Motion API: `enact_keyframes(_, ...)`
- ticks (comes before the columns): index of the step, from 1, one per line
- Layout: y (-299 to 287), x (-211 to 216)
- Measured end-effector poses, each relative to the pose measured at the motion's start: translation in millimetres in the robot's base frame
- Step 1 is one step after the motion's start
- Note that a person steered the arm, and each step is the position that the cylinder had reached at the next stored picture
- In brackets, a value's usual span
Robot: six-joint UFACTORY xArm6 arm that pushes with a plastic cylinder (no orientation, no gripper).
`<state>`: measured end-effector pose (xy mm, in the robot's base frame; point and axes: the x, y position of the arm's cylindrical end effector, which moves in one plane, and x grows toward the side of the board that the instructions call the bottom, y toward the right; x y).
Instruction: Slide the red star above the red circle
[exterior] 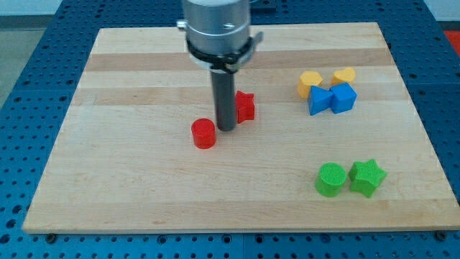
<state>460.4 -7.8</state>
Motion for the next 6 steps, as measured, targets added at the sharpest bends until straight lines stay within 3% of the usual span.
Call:
enact_keyframes(1, 45.3, 0.7)
enact_keyframes(2, 54.2, -17.1)
enact_keyframes(4, -60.5, -92.9)
enact_keyframes(5, -60.5, -92.9)
enact_keyframes(6, -3.5, -92.9)
